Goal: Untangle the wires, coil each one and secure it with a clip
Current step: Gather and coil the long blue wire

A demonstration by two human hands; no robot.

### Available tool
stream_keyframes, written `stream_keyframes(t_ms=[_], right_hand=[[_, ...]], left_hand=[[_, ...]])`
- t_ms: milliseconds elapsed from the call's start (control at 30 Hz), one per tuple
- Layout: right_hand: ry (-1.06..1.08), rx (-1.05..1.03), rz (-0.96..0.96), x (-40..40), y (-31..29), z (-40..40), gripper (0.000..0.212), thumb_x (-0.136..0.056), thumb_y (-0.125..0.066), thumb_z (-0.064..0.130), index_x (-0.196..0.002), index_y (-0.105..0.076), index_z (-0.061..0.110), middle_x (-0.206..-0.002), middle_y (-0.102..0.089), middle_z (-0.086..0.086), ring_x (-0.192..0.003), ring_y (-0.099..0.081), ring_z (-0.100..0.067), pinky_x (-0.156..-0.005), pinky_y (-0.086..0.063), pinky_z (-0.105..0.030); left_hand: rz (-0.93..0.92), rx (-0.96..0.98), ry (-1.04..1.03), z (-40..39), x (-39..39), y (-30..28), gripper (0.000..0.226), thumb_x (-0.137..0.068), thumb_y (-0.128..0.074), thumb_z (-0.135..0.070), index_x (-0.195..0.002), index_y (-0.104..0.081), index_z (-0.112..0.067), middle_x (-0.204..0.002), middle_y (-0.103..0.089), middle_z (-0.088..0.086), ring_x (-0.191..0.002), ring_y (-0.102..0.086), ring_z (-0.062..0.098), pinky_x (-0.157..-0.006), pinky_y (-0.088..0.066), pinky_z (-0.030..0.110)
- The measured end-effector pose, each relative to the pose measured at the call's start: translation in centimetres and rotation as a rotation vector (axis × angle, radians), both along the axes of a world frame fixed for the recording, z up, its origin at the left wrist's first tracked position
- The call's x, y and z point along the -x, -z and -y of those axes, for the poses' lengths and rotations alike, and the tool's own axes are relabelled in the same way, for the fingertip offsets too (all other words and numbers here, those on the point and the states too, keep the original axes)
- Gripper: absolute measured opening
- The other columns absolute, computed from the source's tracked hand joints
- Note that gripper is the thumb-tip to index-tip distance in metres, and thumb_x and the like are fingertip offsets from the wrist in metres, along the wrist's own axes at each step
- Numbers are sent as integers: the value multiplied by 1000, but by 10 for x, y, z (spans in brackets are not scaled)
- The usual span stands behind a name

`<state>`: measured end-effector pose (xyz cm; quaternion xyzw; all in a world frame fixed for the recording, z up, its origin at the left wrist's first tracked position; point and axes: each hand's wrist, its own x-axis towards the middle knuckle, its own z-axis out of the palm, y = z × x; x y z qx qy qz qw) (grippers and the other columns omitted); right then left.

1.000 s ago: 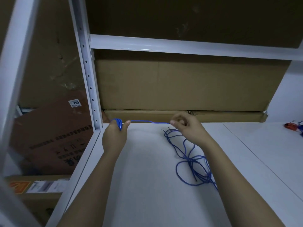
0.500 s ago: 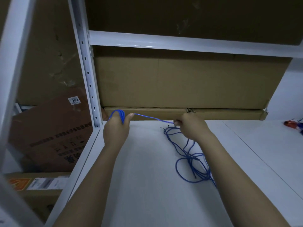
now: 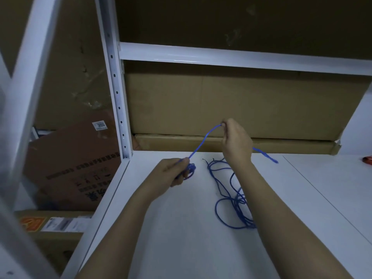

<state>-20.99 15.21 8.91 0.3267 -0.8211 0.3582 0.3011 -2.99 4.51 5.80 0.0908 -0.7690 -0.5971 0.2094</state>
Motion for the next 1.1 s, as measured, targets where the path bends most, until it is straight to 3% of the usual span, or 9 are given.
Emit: stream_keyframes(t_ms=[167,300,400,600,667,767,933,1033,1100], right_hand=[[-316,-609,60,0,38,8,24,-96,-42,8,-112,-57,17,-103,-64,-7,-93,-58,-30,-65,-35,-33],[-509,-489,263,-27,66,-2,20,-102,-41,27,-97,-58,18,-72,-51,11,-69,-47,-12,-61,-28,-29],[-637,-409,431,-47,67,-7,20,-98,-50,33,-82,-58,25,-57,-48,11,-54,-44,-4,-54,-34,-19],[-860,-307,930,-46,39,-15,37,-103,-41,25,-77,-65,13,-62,-61,3,-60,-54,-8,-65,-43,-19],[-862,-257,1127,-41,36,-16,40,-102,-40,31,-78,-64,9,-63,-63,-2,-59,-57,-11,-67,-48,-22],[-810,-192,1307,-36,40,-17,41,-101,-42,35,-85,-65,6,-66,-65,-9,-60,-62,-17,-69,-55,-27],[-707,42,944,-26,45,-15,6,-96,-57,15,-95,-60,11,-58,-54,-2,-49,-59,-20,-60,-55,-33],[-478,-194,572,-29,48,-10,12,-98,-51,21,-92,-62,20,-66,-63,1,-62,-65,-15,-58,-42,-27],[-254,-514,261,-33,50,-4,17,-101,-45,24,-104,-61,20,-87,-68,-2,-82,-64,-21,-62,-37,-29]], left_hand=[[-243,-296,-31,12,-5,-11,41,-91,-39,-41,-70,-51,-8,-44,-33,-6,-43,-28,8,-50,-27,21],[-409,-494,-89,32,4,-8,32,-104,-26,-14,-88,-53,-5,-53,-40,-4,-52,-37,9,-63,-35,20],[-405,-510,-150,39,15,-4,29,-105,-25,-12,-94,-51,-8,-57,-46,-8,-57,-43,8,-69,-35,23],[-368,-187,-251,25,34,7,21,-103,-34,-29,-93,-51,-20,-63,-54,-19,-82,-45,16,-88,-34,35],[-422,-180,-247,21,36,3,22,-97,-35,-35,-93,-53,-21,-67,-56,-19,-92,-46,18,-92,-36,38],[-521,-331,-184,19,38,-5,22,-104,-34,-25,-99,-54,-16,-67,-57,-14,-76,-52,9,-86,-42,32],[-503,-364,-193,25,39,-8,23,-105,-33,-23,-98,-54,-15,-64,-57,-14,-73,-51,8,-80,-40,23],[-472,-332,-205,26,40,-7,27,-104,-34,-26,-93,-58,-22,-66,-59,-15,-79,-55,9,-87,-40,30],[-454,-225,-209,21,41,-8,32,-100,-37,-31,-86,-64,-25,-75,-61,-14,-104,-54,19,-94,-39,29]])
